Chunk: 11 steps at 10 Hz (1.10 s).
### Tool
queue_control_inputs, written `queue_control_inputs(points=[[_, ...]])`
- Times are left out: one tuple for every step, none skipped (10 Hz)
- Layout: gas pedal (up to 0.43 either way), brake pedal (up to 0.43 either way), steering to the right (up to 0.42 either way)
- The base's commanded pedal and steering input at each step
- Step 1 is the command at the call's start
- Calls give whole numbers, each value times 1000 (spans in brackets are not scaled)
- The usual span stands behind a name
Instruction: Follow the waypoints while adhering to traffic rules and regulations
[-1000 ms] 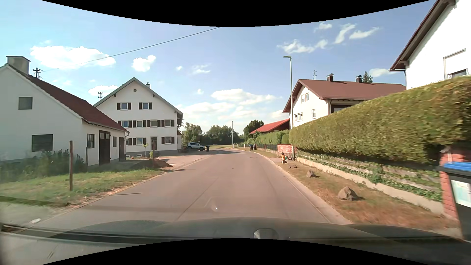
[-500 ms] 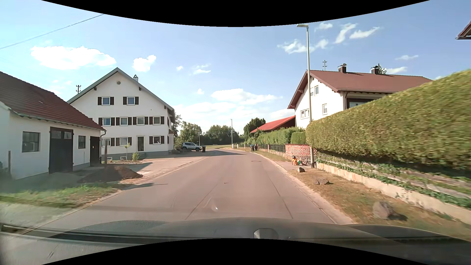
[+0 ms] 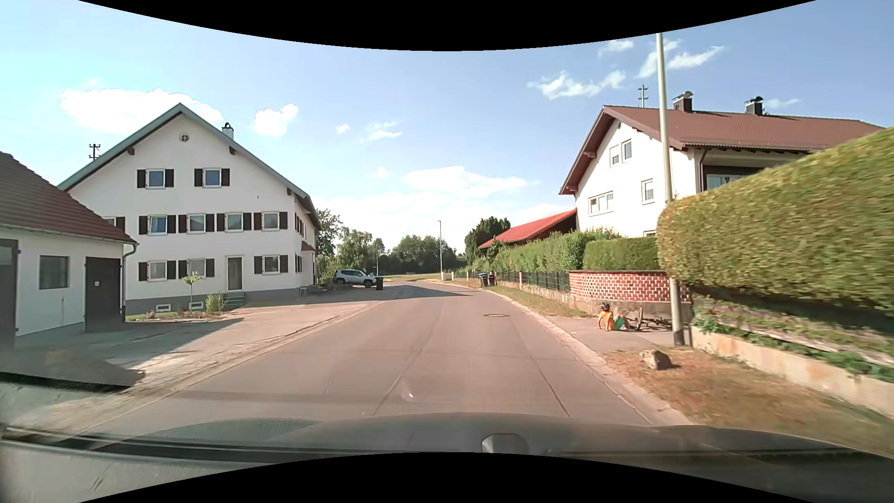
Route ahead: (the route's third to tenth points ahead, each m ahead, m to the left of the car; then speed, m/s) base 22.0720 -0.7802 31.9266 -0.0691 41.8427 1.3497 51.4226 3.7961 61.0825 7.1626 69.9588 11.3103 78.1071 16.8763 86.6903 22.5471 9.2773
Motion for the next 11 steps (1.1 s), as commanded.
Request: queue_control_inputs(points=[[87, 6, -11], [87, 6, -3], [87, 6, -2], [87, 6, -1], [87, 6, 0], [87, 6, 0], [87, 6, -2], [87, 6, -7], [87, 6, -14], [79, 6, -16], [79, 6, -16]])
